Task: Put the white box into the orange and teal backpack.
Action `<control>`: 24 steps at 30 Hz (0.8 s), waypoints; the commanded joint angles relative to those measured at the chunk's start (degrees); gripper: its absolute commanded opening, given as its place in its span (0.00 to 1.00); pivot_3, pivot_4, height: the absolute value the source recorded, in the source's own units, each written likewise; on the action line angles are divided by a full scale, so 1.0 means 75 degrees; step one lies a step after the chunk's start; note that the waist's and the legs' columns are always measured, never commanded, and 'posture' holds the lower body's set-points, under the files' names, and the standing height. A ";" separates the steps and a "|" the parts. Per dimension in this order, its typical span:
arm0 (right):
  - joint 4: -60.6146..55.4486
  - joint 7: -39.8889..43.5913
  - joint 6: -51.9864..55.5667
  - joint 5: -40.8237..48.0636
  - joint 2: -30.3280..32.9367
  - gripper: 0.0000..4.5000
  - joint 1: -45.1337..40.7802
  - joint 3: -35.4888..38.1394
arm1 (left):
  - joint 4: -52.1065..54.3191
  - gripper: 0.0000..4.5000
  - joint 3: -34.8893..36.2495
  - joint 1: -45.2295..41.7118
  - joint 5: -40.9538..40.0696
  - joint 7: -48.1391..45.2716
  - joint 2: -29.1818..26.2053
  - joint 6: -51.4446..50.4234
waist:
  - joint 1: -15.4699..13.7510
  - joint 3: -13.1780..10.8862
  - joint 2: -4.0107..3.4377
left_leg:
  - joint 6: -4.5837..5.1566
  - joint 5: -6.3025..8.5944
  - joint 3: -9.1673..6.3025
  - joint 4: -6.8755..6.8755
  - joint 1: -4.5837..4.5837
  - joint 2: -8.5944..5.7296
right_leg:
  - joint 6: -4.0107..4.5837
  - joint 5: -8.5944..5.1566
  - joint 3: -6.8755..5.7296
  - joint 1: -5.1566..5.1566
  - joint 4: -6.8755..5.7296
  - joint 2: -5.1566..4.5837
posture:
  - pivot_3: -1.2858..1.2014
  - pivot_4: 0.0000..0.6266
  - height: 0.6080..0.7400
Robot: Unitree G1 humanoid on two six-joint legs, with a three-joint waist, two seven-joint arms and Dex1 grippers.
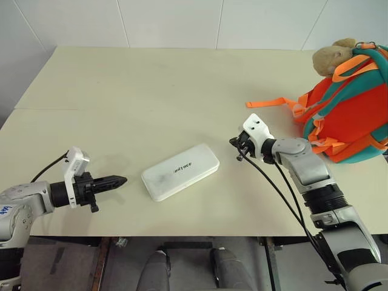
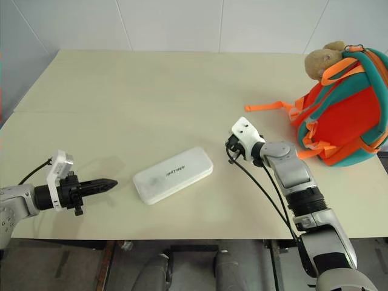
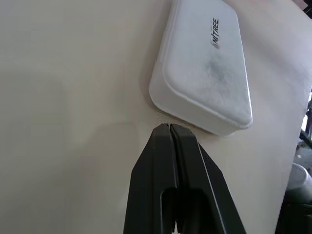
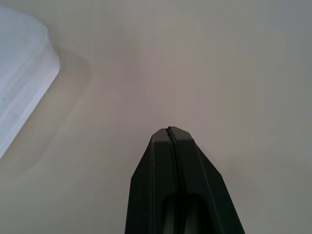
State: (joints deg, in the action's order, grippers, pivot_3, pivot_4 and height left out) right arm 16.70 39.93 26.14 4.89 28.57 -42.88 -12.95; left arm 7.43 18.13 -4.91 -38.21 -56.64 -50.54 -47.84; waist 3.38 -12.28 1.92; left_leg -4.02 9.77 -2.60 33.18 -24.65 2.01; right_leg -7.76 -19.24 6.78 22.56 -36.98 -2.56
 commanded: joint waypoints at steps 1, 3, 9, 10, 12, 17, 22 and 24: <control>0.0013 -0.0013 -0.0214 -0.0195 -0.0252 0.00 -0.0242 -0.0055 | 0.0451 0.01 -0.0110 0.0137 -0.0305 0.0250 -0.0001 -0.0704 | 0.0004 0.0000 0.0000 | 0.0000 0.0000 0.0000 0.0000 0.0001 0.0000 | 0.0000 0.0000 0.0001 0.0000 -0.0001 0.0000 | 0.52 0.24 1.00; -0.0076 0.0129 -0.0119 -0.0206 -0.0420 0.00 -0.0222 -0.0134 | 0.0377 0.01 -0.0286 -0.0016 -0.0233 0.0406 0.0215 -0.0665 | 0.0010 0.0000 0.0000 | 0.0000 0.0000 0.0000 0.0002 0.0004 0.0000 | 0.0000 0.0000 0.0001 -0.0001 -0.0004 0.0001 | 0.52 0.24 1.00; -0.0472 0.0534 0.0190 -0.0208 -0.0559 0.00 -0.0072 -0.0328 | 0.0159 0.01 -0.0578 -0.0422 -0.0091 0.0608 0.0795 -0.0307 | -0.0001 0.0001 0.0002 | -0.0003 -0.0002 -0.0002 0.0010 0.0012 -0.0001 | 0.0000 0.0000 0.0000 -0.0008 -0.0016 0.0002 | 0.52 0.24 1.00; -0.0558 0.0627 0.0280 -0.0201 -0.0548 0.00 -0.0029 -0.0374 | 0.0119 0.01 -0.0671 -0.0462 -0.0044 0.0605 0.0879 -0.0202 | -0.0002 0.0001 0.0001 | -0.0003 -0.0002 -0.0002 0.0009 0.0012 -0.0001 | 0.0000 0.0000 0.0000 -0.0008 -0.0015 0.0002 | 0.52 0.24 1.00; -0.0769 0.0855 0.0430 -0.0194 -0.0508 0.00 0.0052 -0.0489 | -0.0049 0.01 -0.0766 -0.0559 0.0044 0.0603 0.1050 0.0055 | -0.0009 0.0001 0.0001 | -0.0004 -0.0002 -0.0001 0.0007 0.0012 -0.0002 | 0.0000 0.0000 0.0001 -0.0009 -0.0010 0.0001 | 0.52 0.24 1.00; -0.1539 0.1450 0.0934 -0.0051 -0.0237 0.00 0.0278 -0.0601 | -0.0242 0.01 -0.1006 -0.0716 0.0183 0.0574 0.1230 0.0231 | -0.0014 0.0001 0.0002 | -0.0004 -0.0001 -0.0002 0.0008 0.0012 -0.0001 | 0.0000 0.0000 0.0000 -0.0009 -0.0011 0.0002 | 0.52 0.24 1.00; -0.2272 0.2056 0.1376 0.0036 0.0234 0.00 0.0531 -0.0774 | -0.0477 0.01 -0.1262 -0.0957 0.0392 0.0453 0.1336 0.0465 | -0.0035 0.0002 0.0002 | -0.0004 -0.0001 -0.0002 0.0013 0.0015 -0.0003 | 0.0000 0.0000 -0.0001 -0.0015 -0.0010 0.0001 | 0.52 0.24 1.00; -0.2485 0.2204 0.1519 0.0064 0.0383 0.00 0.0606 -0.0790 | -0.0584 0.01 -0.1345 -0.1104 0.0457 0.0404 0.1363 0.0522 | -0.0036 0.0002 0.0002 | -0.0004 -0.0001 -0.0002 0.0016 0.0016 -0.0005 | 0.0000 0.0001 0.0000 -0.0017 -0.0009 0.0000 | 0.52 0.24 1.00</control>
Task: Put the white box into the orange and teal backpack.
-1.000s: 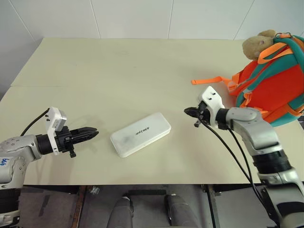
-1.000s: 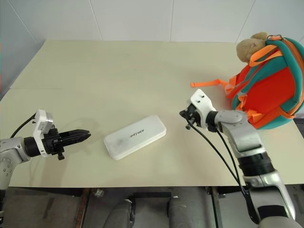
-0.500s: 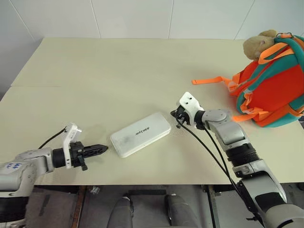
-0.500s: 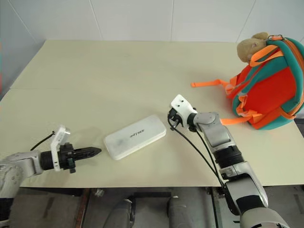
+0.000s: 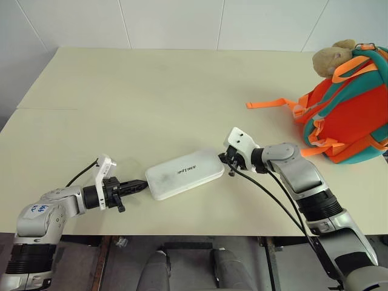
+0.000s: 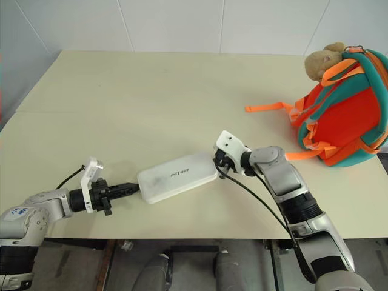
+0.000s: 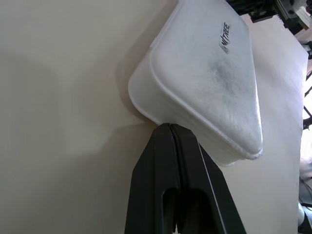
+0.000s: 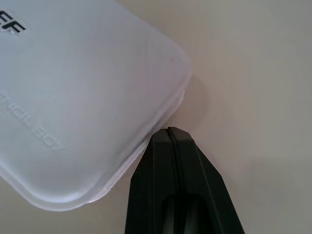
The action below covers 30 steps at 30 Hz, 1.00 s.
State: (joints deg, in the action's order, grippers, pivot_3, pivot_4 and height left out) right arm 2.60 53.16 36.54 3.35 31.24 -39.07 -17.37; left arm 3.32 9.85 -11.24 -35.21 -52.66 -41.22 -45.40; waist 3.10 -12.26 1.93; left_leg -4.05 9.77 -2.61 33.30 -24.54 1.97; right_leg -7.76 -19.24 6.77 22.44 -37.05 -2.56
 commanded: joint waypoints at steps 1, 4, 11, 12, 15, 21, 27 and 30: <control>-0.0738 0.0528 0.0215 0.0297 0.0118 0.00 0.0150 -0.0204 | -0.0095 0.01 -0.0302 -0.0350 0.0093 -0.0175 0.0130 0.0229 | -0.0002 0.0000 0.0000 | 0.0000 0.0000 0.0000 0.0001 0.0000 0.0000 | 0.0000 0.0000 0.0000 -0.0001 0.0000 0.0000 | 0.52 0.24 1.00; -0.1277 0.0928 0.0564 0.0522 0.0469 0.00 0.0366 -0.0168 | -0.0268 0.01 -0.0565 -0.0655 0.0245 -0.0341 0.0148 0.0324 | -0.0017 0.0001 0.0001 | 0.0000 0.0000 -0.0001 0.0003 0.0000 -0.0001 | 0.0000 0.0000 0.0000 -0.0004 0.0003 0.0000 | 0.52 0.24 1.00; -0.2312 0.1535 0.1088 0.0921 0.1328 0.00 0.0917 -0.0002 | -0.0484 0.01 -0.1000 -0.1188 0.0455 -0.0632 0.0267 0.0355 | -0.0035 0.0001 0.0002 | 0.0000 0.0001 -0.0001 -0.0004 -0.0001 -0.0003 | -0.0001 0.0000 -0.0001 -0.0005 0.0016 -0.0002 | 0.52 0.24 1.00; -0.2384 0.1559 0.1125 0.0964 0.1389 0.00 0.0953 0.0012 | -0.0518 0.01 -0.1035 -0.1228 0.0487 -0.0663 0.0274 0.0363 | -0.0033 0.0001 0.0002 | 0.0000 0.0001 -0.0002 -0.0004 -0.0001 -0.0003 | -0.0001 0.0000 -0.0001 -0.0005 0.0017 -0.0001 | 0.52 0.24 1.00; -0.2554 0.1531 0.1168 0.0996 0.1607 0.00 0.1110 0.0107 | -0.0615 0.01 -0.1177 -0.1381 0.0557 -0.0751 0.0280 0.0324 | -0.0021 0.0001 0.0002 | 0.0000 0.0001 -0.0001 -0.0002 -0.0001 -0.0003 | -0.0001 0.0000 -0.0001 -0.0006 0.0016 -0.0002 | 0.52 0.24 1.00; -0.2638 0.1344 0.1189 0.0974 0.1866 0.00 0.1329 0.0168 | -0.0673 0.01 -0.1304 -0.1379 0.0662 -0.0749 0.0225 0.0198 | 0.0012 0.0001 0.0002 | 0.0000 0.0001 -0.0001 -0.0004 -0.0002 -0.0002 | -0.0002 0.0000 0.0001 -0.0002 0.0014 0.0000 | 0.52 0.24 1.00; -0.2408 0.1225 0.0951 0.0763 0.2192 0.00 0.1423 0.0147 | -0.0598 0.01 -0.1095 -0.1271 0.0674 -0.0544 0.0030 0.0036 | -0.0004 0.0000 0.0002 | 0.0000 0.0001 -0.0001 0.0000 -0.0002 -0.0003 | -0.0002 0.0000 0.0001 -0.0003 0.0015 -0.0002 | 0.52 0.24 1.00; -0.2316 0.1196 0.0822 0.0705 0.2325 0.00 0.1445 0.0135 | -0.0520 0.01 -0.0927 -0.1188 0.0623 -0.0466 -0.0098 -0.0046 | 0.0006 0.0001 0.0002 | 0.0000 0.0001 -0.0001 0.0001 -0.0002 -0.0003 | -0.0002 0.0000 0.0002 -0.0004 0.0014 -0.0002 | 0.52 0.24 1.00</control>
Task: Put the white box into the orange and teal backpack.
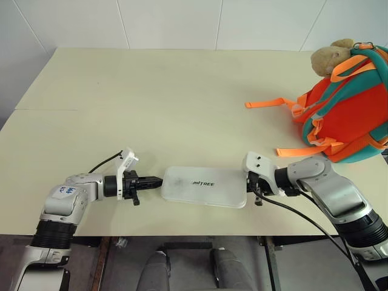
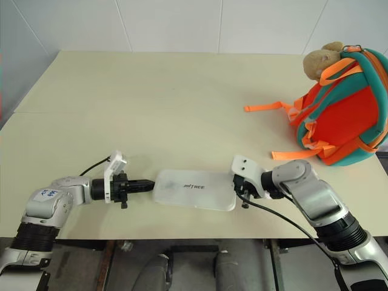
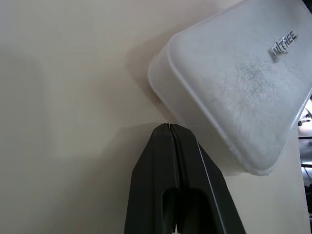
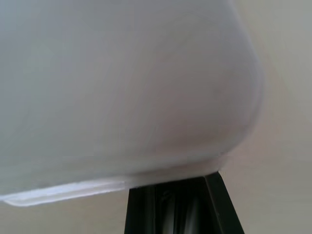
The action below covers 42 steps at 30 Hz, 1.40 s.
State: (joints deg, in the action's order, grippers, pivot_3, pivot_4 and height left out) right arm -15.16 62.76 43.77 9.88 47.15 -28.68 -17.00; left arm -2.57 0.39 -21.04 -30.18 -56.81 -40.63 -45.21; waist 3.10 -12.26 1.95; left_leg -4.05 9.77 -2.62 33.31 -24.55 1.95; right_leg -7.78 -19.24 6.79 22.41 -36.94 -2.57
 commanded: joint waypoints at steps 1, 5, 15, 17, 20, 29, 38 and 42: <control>0.0073 -0.0103 -0.0172 -0.0178 0.0231 0.00 0.0068 0.0090 | 0.0296 0.01 0.0386 0.0157 -0.0068 0.0094 -0.0211 -0.0083 | 0.0009 0.0000 0.0000 | 0.0000 0.0000 0.0000 0.0000 0.0001 0.0000 | 0.0000 0.0000 0.0001 0.0000 0.0000 0.0000 | 0.52 0.24 1.00; 0.0443 -0.0180 -0.0535 -0.0611 0.0536 0.00 -0.0020 -0.0067 | 0.0498 0.01 0.0695 0.0407 -0.0137 0.0157 -0.0491 -0.0228 | 0.0002 0.0000 0.0001 | 0.0000 0.0000 0.0000 -0.0001 0.0001 0.0000 | 0.0001 0.0000 0.0000 0.0000 0.0003 -0.0002 | 0.52 0.24 1.00; 0.1003 -0.0131 -0.0942 -0.0882 0.1025 0.04 -0.0275 0.0271 | 0.1195 0.00 0.1656 0.0402 -0.0846 0.1016 -0.0388 -0.1421 | -0.0063 -0.0001 0.0004 | 0.0005 -0.0001 0.0000 0.0038 0.0002 -0.0011 | 0.0104 -0.0053 0.0004 -0.0025 0.0011 -0.0015 | 0.52 0.24 1.00; 0.0980 -0.0059 -0.0916 -0.0760 0.1066 0.13 -0.0281 0.0386 | 0.1184 0.04 0.1699 0.0305 -0.0884 0.1173 -0.0392 -0.1571 | -0.0059 -0.0001 0.0004 | 0.0005 -0.0001 0.0000 0.0037 0.0002 -0.0010 | 0.0102 -0.0052 0.0004 -0.0023 0.0009 -0.0013 | 0.52 0.24 1.00; 0.0905 -0.0017 -0.0882 -0.0697 0.1071 0.35 -0.0325 0.0512 | 0.1188 0.19 0.1642 0.0163 -0.0942 0.1338 -0.0486 -0.1915 | -0.0040 -0.0001 0.0004 | 0.0005 -0.0001 0.0000 0.0033 0.0002 -0.0010 | 0.0069 -0.0035 0.0003 -0.0019 0.0005 -0.0011 | 0.52 0.24 1.00; 0.0760 0.0062 -0.0697 -0.0723 0.1052 1.00 -0.0523 0.0568 | 0.0663 0.83 0.1420 -0.0562 -0.1083 0.1102 -0.0791 -0.2762 | 0.0020 -0.0001 0.0003 | 0.0005 -0.0001 0.0000 0.0002 0.0000 -0.0007 | -0.0007 0.0004 0.0003 0.0001 0.0005 -0.0006 | 0.52 0.24 1.00; 0.0410 -0.0064 -0.0440 -0.0699 0.1084 1.00 -0.0202 0.0661 | -0.0749 1.00 0.1774 -0.1733 -0.1968 0.1139 -0.0415 -0.5472 | 0.0000 -0.0001 0.0004 | 0.0004 0.0000 -0.0001 0.0001 -0.0004 -0.0008 | -0.0010 0.0001 0.0000 0.0004 0.0002 -0.0003 | 0.52 0.24 1.00; 0.0280 -0.0200 -0.0355 -0.0773 0.0950 1.00 -0.0087 0.0577 | -0.1529 1.00 0.2321 -0.2251 -0.2394 0.1317 0.0073 -0.6273 | -0.0003 -0.0002 0.0004 | 0.0004 0.0000 -0.0003 0.0010 -0.0010 -0.0012 | -0.0015 -0.0001 -0.0002 0.0003 -0.0001 -0.0006 | 0.52 0.24 1.00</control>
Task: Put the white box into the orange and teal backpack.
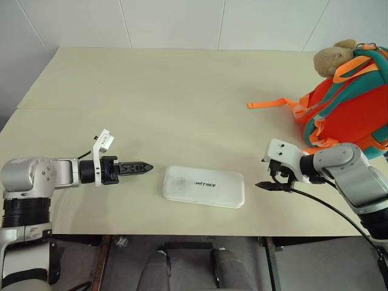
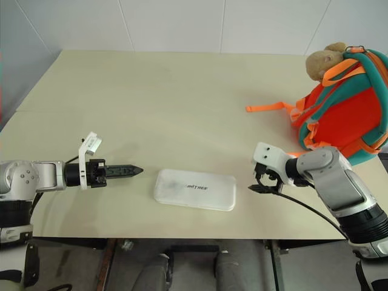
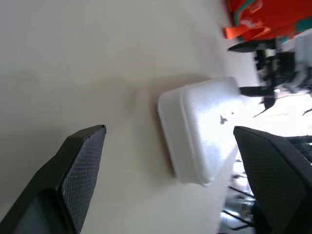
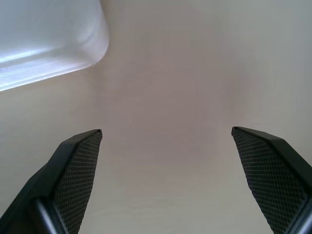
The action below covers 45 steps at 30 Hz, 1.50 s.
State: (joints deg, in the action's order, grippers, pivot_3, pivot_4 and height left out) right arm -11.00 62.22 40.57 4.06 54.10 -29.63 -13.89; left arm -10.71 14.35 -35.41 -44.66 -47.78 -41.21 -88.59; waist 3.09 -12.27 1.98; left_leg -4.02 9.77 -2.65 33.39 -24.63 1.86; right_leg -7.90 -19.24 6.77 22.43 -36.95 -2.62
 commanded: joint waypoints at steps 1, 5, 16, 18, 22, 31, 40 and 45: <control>-0.0303 -0.0164 0.0087 -0.0002 -0.0018 1.00 0.0058 0.0125 | -0.0664 1.00 0.0475 -0.0396 -0.0636 0.0168 0.0194 -0.0521 | -0.0002 0.0000 0.0000 | 0.0000 0.0000 -0.0002 0.0002 0.0000 0.0000 | 0.0000 0.0000 -0.0002 0.0001 -0.0004 0.0001 | 0.52 0.24 1.00; -0.0302 -0.0313 0.0096 -0.0039 -0.0274 1.00 0.0015 -0.0059 | -0.1221 1.00 -0.0021 -0.0357 -0.1129 0.0419 0.0301 -0.0522 | 0.0044 0.0001 -0.0001 | -0.0001 0.0000 -0.0006 0.0002 0.0004 0.0002 | 0.0000 0.0000 -0.0001 0.0002 -0.0016 0.0002 | 0.52 0.24 1.00; -0.0036 -0.0489 -0.0106 -0.0193 -0.0713 1.00 -0.0232 -0.0301 | -0.2123 1.00 -0.1636 -0.0647 -0.1632 0.0580 0.0143 -0.0522 | 0.0008 0.0001 0.0001 | -0.0002 0.0000 -0.0008 0.0026 0.0012 0.0000 | 0.0000 0.0000 -0.0002 -0.0009 -0.0030 0.0001 | 0.52 0.24 1.00; -0.0001 -0.0505 -0.0140 -0.0209 -0.0783 1.00 -0.0266 -0.0319 | -0.2096 1.00 -0.1857 -0.0697 -0.1637 0.0586 0.0139 -0.0522 | 0.0014 0.0002 0.0001 | -0.0003 0.0000 -0.0008 0.0025 0.0013 0.0000 | 0.0000 0.0000 -0.0001 -0.0011 -0.0028 0.0001 | 0.52 0.24 1.00; 0.0036 -0.0545 -0.0171 -0.0247 -0.0961 1.00 -0.0351 -0.0371 | -0.2263 1.00 -0.1850 -0.0922 -0.1430 0.0680 0.0352 -0.0522 | -0.0001 0.0002 0.0001 | -0.0002 0.0000 -0.0008 0.0025 0.0013 0.0000 | 0.0000 0.0000 -0.0002 -0.0011 -0.0030 0.0002 | 0.52 0.24 1.00; 0.0225 -0.0633 -0.0294 -0.0408 -0.1331 1.00 -0.0569 -0.0475 | -0.2247 1.00 -0.1913 -0.1171 -0.0918 0.0561 0.0783 -0.0518 | -0.0003 0.0003 0.0002 | -0.0002 0.0000 -0.0008 0.0046 0.0015 -0.0002 | -0.0003 0.0003 -0.0002 -0.0019 -0.0035 0.0001 | 0.52 0.24 1.00; 0.0193 -0.0660 -0.0293 -0.0439 -0.1260 1.00 -0.0496 -0.0326 | -0.1879 0.75 -0.2140 -0.1059 -0.0521 0.0131 0.0860 -0.0310 | -0.0003 0.0003 0.0002 | -0.0002 0.0000 -0.0010 0.0048 0.0022 -0.0003 | -0.0005 0.0004 -0.0002 -0.0029 -0.0031 0.0001 | 0.52 0.24 1.00; 0.0148 -0.0696 -0.0211 -0.0264 -0.1121 1.00 -0.0363 0.0032 | -0.1711 0.41 -0.2115 -0.0955 -0.0406 -0.0066 0.0776 -0.0188 | -0.0005 0.0002 0.0002 | -0.0003 0.0000 -0.0009 0.0032 0.0021 -0.0003 | -0.0005 0.0003 -0.0002 -0.0025 -0.0022 0.0001 | 0.52 0.24 1.00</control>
State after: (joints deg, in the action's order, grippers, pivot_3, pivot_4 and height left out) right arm -8.83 57.55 38.88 1.48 44.63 -32.57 -15.92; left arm -25.23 -0.75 -43.44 -48.91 -48.59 -34.89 -90.37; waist 3.06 -12.25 1.99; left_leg -4.04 9.77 -2.72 33.62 -24.47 1.84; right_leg -7.93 -19.22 6.75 22.24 -37.10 -2.61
